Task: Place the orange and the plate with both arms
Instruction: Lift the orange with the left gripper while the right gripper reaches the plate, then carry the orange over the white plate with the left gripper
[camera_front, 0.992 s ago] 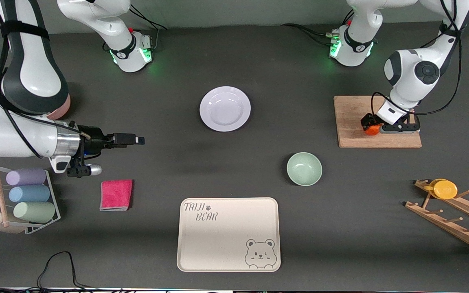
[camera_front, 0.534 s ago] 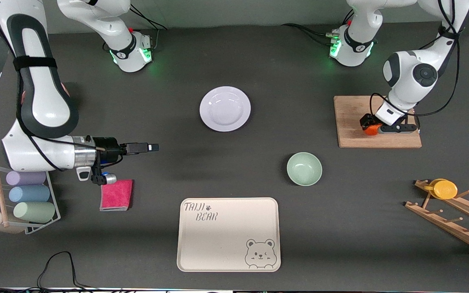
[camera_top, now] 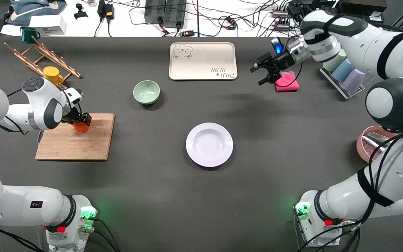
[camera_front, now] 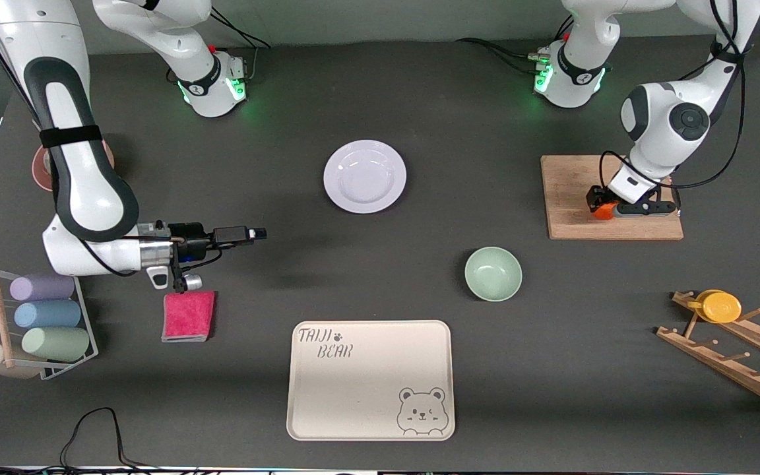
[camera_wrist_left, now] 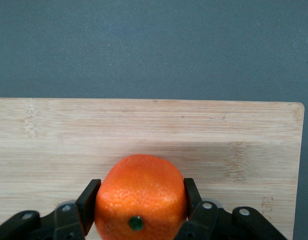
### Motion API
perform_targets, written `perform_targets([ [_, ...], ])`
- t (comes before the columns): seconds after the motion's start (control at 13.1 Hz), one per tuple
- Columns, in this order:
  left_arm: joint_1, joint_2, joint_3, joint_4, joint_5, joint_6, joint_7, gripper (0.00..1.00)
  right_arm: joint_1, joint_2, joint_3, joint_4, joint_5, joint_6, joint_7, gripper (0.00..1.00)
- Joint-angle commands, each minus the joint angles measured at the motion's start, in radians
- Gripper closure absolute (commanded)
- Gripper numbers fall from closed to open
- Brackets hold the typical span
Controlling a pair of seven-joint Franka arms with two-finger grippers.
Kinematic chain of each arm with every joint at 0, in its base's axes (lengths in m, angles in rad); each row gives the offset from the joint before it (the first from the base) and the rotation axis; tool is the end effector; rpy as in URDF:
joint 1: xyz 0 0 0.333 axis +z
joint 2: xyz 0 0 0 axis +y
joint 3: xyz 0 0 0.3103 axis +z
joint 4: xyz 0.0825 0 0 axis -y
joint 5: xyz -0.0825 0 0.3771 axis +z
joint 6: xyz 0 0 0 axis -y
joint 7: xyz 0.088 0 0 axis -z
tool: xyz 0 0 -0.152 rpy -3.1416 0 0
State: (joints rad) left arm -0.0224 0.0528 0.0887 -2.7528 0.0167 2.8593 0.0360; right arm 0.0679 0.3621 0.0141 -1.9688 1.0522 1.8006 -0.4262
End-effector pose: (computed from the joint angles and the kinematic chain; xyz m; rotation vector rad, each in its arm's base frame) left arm 0.3962 0.0263 0.1627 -3.1279 -0.0221 -0.0834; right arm 0.5498 0.1565 0.2656 -2.1174 0.0518 0.3607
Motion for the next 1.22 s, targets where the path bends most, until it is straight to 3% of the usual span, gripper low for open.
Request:
perform_targets([
  [0.0,-0.004,-0.051,-0.004,-0.002,-0.011,-0.020,0.001,1.00,0.006,-0.097,-0.003,-0.197,0.139,0.066,-0.173,0.00],
  [0.23,-0.014,-0.195,-0.009,0.086,-0.011,-0.312,-0.001,1.00,0.012,-0.147,-0.003,-0.347,0.244,0.077,-0.328,0.00],
  [0.46,-0.034,-0.251,-0.013,0.319,-0.015,-0.714,0.004,1.00,0.026,-0.254,-0.003,-0.490,0.302,0.079,-0.393,0.00],
  [0.76,-0.065,-0.275,-0.044,0.536,-0.127,-0.987,-0.039,1.00,0.026,-0.339,-0.003,-0.588,0.325,0.077,-0.487,0.00],
  [0.92,-0.065,-0.289,-0.105,0.603,-0.129,-1.081,-0.128,1.00,0.029,-0.321,-0.002,-0.640,0.400,0.077,-0.613,0.00],
  [1.14,-0.068,-0.311,-0.284,0.694,-0.132,-1.175,-0.365,1.00,0.072,-0.235,-0.003,-0.685,0.511,0.079,-0.820,0.00],
])
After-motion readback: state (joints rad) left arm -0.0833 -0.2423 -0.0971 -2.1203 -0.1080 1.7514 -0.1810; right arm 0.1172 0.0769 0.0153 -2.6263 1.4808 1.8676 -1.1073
